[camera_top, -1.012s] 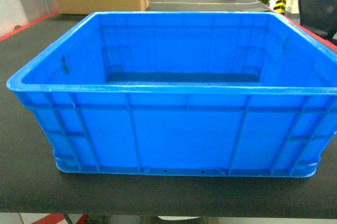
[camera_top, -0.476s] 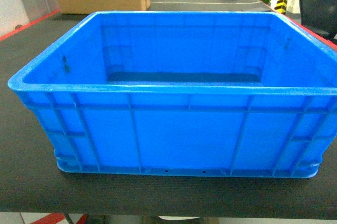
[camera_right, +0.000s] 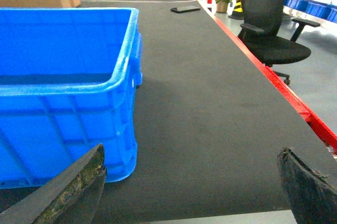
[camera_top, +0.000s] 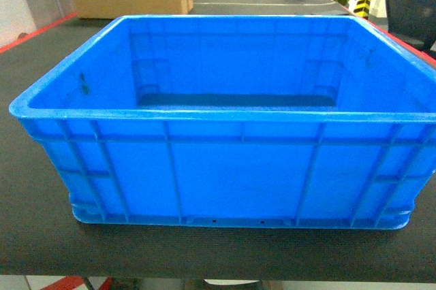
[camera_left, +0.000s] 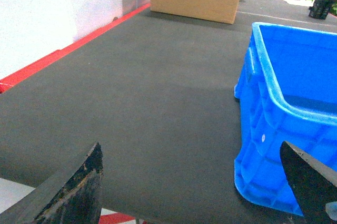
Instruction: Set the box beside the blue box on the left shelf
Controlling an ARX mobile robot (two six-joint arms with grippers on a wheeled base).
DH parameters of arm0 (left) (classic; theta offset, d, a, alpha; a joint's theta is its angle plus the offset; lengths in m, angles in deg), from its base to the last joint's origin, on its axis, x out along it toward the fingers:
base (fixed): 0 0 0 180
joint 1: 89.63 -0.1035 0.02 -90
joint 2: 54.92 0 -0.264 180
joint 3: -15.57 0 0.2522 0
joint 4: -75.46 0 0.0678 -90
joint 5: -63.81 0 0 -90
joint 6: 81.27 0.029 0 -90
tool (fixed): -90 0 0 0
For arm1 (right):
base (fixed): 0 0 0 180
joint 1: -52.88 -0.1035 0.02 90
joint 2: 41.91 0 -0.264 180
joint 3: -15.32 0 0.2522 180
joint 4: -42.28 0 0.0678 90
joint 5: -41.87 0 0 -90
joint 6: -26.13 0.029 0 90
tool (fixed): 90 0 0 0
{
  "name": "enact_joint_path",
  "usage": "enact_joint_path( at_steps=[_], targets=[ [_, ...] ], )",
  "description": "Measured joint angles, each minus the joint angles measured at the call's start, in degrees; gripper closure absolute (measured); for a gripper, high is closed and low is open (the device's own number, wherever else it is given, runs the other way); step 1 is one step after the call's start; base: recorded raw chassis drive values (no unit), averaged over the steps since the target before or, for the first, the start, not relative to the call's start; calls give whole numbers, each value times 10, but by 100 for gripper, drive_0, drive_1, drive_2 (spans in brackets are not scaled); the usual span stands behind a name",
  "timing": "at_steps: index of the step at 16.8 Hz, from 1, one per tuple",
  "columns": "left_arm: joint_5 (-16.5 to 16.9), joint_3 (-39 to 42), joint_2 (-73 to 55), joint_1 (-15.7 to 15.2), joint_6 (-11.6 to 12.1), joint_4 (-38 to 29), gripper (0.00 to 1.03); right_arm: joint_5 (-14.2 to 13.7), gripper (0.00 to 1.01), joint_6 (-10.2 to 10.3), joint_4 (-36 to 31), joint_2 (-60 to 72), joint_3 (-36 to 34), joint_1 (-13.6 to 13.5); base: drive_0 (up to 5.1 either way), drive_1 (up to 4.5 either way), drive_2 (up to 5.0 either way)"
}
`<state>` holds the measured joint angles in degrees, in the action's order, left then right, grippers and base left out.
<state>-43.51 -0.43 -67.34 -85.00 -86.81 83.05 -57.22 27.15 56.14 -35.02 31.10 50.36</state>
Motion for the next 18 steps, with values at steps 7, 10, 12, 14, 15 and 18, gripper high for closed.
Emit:
enact_joint_path(
  at_steps=[7, 10, 12, 14, 15, 18],
  targets=[
    [17, -71, -164, -7, 20, -141, 5, 26, 3, 9, -116, 155, 73, -1, 0, 0, 0],
    [58, -197, -364, 9, 46, -226, 5, 32, 3, 6, -173, 340, 189, -28, 0, 0, 0],
    [84, -264, -471, 10, 39, -215, 5, 36, 3, 7, -174, 458, 256, -36, 0, 0, 0],
    [94, -340, -593, 17, 20, -203, 5, 33, 3, 8, -164, 578, 331, -41, 0, 0, 0],
    [107, -460, -725, 27, -1, -174, 5, 39, 3, 23, -129, 729, 441, -46, 0, 0, 0],
    [132, -515, -822, 31, -1, -118, 5, 46, 3, 56, -112, 847, 489, -34, 0, 0, 0]
  ],
)
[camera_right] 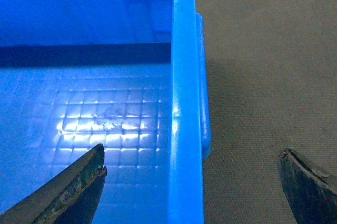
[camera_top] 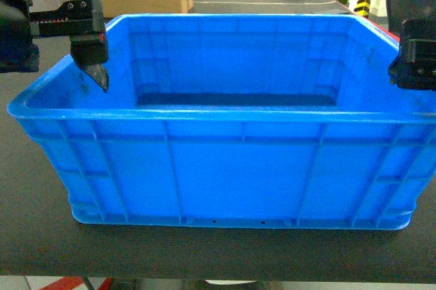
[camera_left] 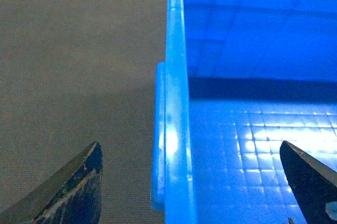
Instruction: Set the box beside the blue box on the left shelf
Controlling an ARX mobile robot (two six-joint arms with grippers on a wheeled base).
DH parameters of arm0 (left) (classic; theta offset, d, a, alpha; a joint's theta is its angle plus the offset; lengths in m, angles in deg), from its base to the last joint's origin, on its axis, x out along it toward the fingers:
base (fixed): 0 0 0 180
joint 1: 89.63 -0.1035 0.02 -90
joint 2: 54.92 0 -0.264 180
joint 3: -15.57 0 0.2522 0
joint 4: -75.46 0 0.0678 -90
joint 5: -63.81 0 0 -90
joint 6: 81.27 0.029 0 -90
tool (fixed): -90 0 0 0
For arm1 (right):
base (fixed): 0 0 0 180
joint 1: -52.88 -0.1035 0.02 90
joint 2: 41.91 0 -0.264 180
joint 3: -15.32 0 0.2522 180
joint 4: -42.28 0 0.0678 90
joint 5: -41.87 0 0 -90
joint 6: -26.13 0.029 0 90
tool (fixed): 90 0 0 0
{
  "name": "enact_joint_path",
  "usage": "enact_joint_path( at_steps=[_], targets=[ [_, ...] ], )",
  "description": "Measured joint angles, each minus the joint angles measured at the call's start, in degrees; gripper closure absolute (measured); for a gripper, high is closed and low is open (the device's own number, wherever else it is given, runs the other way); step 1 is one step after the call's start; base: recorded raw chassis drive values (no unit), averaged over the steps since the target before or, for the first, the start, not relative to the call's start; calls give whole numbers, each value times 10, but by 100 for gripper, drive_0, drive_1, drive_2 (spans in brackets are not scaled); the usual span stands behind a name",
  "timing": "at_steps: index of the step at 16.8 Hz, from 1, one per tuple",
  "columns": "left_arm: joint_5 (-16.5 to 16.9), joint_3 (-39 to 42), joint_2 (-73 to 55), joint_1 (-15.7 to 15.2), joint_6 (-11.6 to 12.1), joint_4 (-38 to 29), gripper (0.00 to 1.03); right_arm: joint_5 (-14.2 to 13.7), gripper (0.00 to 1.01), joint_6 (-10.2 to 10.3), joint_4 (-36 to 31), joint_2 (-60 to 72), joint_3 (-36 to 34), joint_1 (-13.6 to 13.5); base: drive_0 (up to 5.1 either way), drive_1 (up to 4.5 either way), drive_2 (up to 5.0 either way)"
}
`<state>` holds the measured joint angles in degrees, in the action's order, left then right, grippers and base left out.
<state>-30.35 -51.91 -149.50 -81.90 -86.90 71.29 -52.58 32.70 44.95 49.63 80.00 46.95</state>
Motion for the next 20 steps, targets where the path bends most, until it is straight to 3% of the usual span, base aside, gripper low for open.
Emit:
enact_joint_path(
  at_steps=[3, 9, 10, 11, 13, 15, 16, 19, 20],
  targets=[
    [19, -13, -17, 0, 0, 35, 5, 10, 3, 13, 2, 26, 8, -1, 0, 0, 0],
    [23, -25, -40, 1, -4, 60, 5, 9, 3, 13, -4, 48, 15, -2, 0, 0, 0],
    [21, -26, -43, 1, -4, 62, 13, 8, 4, 13, -5, 49, 17, -2, 0, 0, 0],
    [21, -29, -43, 1, -4, 70, 23, 4, 15, 13, -5, 49, 17, -2, 0, 0, 0],
    [14, -34, -42, -1, 1, 91, 63, 2, 54, 11, -7, 49, 17, -2, 0, 0, 0],
    [13, -34, -39, -6, 8, 96, 82, -3, 72, 9, -7, 49, 17, -2, 0, 0, 0],
    [6, -34, -38, -4, 7, 96, 84, -5, 82, 11, -7, 49, 17, -1, 0, 0, 0],
    [-2, -33, -36, -2, 2, 97, 85, -16, 87, 31, -8, 48, 17, -2, 0, 0, 0],
    [-3, -31, -33, 1, 3, 95, 85, -8, 89, 25, -8, 45, 17, -4, 0, 0, 0]
  ],
)
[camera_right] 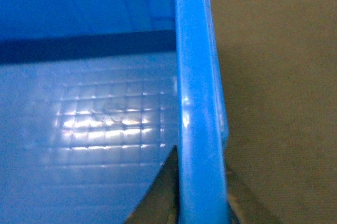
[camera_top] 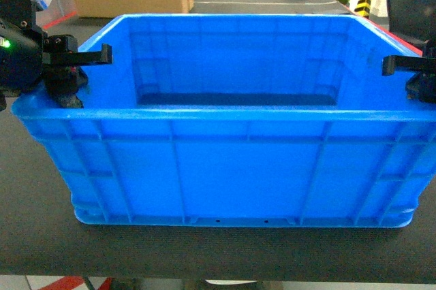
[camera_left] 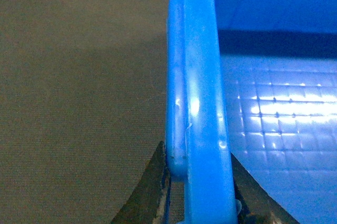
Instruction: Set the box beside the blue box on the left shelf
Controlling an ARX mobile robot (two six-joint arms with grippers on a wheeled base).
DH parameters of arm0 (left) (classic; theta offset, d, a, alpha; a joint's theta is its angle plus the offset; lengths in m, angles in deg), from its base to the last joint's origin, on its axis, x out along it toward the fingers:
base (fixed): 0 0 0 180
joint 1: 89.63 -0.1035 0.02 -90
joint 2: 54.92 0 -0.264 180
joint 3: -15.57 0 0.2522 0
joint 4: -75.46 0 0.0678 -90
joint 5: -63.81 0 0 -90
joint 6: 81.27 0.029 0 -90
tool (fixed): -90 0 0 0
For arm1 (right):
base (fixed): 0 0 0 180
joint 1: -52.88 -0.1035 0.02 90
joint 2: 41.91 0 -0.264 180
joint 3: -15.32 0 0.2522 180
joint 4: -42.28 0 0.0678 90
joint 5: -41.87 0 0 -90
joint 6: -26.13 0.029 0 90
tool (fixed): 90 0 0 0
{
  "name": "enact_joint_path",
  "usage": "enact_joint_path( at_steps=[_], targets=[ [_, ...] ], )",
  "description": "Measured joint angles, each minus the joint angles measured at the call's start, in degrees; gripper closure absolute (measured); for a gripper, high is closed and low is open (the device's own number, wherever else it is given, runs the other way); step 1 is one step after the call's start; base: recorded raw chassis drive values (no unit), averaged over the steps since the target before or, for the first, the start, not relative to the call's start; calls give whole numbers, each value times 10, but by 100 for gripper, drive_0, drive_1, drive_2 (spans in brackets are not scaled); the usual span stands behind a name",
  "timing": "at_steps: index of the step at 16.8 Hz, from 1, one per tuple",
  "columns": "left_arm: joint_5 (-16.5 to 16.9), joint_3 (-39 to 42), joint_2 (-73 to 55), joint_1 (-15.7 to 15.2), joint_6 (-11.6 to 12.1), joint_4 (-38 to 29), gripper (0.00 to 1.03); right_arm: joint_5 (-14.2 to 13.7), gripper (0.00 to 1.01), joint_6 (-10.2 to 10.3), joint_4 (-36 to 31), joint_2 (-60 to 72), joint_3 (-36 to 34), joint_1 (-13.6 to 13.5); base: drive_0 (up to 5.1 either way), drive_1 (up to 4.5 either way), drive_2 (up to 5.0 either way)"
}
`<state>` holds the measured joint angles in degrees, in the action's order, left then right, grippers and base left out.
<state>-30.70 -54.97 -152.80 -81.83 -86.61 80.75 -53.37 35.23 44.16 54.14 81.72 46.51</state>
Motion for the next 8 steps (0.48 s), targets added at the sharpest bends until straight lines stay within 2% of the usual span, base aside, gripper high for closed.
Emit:
enact_joint_path(
  at_steps=[1, 4, 7, 8],
  targets=[
    [0, 4, 3, 0, 1, -5, 85, 10, 92, 1, -2, -6, -3, -1, 0, 0, 0],
    [-12, 29, 28, 7, 4, -23, 86, 10, 93, 6, -10, -30, -26, -8, 0, 0, 0],
    [-33, 56, 83, 16, 15, -79, 86, -15, 93, 4, -40, -89, -47, -24, 0, 0, 0],
    [-46, 68, 110, 22, 20, -101, 87, -32, 93, -5, -53, -120, -57, -31, 0, 0, 0]
  ],
)
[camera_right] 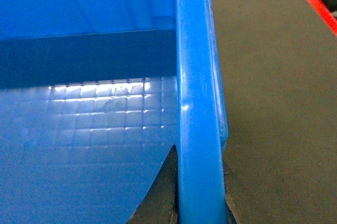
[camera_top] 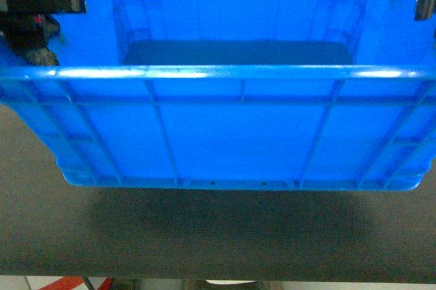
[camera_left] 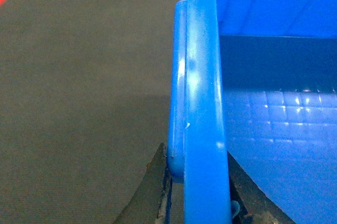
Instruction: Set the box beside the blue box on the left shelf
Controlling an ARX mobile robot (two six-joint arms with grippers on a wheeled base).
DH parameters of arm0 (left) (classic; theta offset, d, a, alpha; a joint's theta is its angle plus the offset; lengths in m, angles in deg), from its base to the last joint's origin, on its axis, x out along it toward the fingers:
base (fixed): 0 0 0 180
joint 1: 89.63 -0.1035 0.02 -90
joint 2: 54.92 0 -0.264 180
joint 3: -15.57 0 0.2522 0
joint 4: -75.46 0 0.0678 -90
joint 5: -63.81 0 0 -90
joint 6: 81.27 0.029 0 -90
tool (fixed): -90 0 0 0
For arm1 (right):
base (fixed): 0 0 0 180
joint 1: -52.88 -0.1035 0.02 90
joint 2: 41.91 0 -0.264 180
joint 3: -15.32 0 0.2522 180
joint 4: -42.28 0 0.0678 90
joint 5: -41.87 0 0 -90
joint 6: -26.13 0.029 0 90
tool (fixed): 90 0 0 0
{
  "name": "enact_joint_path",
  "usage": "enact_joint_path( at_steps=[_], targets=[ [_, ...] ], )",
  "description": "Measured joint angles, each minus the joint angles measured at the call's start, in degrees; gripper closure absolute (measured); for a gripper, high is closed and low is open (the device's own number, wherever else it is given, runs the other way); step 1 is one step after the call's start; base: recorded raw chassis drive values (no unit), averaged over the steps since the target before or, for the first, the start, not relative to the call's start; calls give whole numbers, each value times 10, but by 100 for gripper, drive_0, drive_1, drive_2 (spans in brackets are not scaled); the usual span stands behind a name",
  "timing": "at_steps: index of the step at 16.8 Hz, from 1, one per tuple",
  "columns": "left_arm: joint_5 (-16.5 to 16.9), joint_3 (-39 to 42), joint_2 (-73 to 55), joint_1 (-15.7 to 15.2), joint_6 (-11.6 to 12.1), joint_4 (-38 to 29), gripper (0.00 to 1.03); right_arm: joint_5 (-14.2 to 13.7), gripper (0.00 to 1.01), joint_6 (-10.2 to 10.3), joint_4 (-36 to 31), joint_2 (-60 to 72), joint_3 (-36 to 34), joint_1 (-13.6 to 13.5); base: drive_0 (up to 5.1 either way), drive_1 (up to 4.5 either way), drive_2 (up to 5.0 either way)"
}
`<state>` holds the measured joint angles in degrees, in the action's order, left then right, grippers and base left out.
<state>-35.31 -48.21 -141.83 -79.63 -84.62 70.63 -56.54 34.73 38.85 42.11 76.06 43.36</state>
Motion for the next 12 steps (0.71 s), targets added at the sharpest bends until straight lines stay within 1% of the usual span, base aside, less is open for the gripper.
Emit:
enact_joint_path(
  at_steps=[2, 3, 6, 8, 9, 10, 12],
  targets=[
    [-23, 33, 50, 12, 6, -32, 87, -13, 93, -10, -4, -51, -19, -7, 0, 0, 0],
    [-32, 48, 73, 17, 6, -37, 87, -18, 93, -14, 0, -75, -30, -11, 0, 0, 0],
    [-45, 86, 135, 27, 8, -40, 87, -28, 93, -18, 4, -131, -63, -22, 0, 0, 0],
    [-52, 103, 168, 30, 10, -46, 87, -28, 93, -21, -5, -152, -74, -25, 0, 0, 0],
    [-59, 117, 184, 35, 18, -62, 87, -34, 93, -26, -21, -160, -83, -26, 0, 0, 0],
    [-60, 119, 189, 36, 19, -63, 87, -40, 93, -34, -31, -165, -91, -29, 0, 0, 0],
    [-59, 120, 189, 37, 21, -63, 87, -44, 93, -38, -30, -170, -93, -29, 0, 0, 0]
  ],
)
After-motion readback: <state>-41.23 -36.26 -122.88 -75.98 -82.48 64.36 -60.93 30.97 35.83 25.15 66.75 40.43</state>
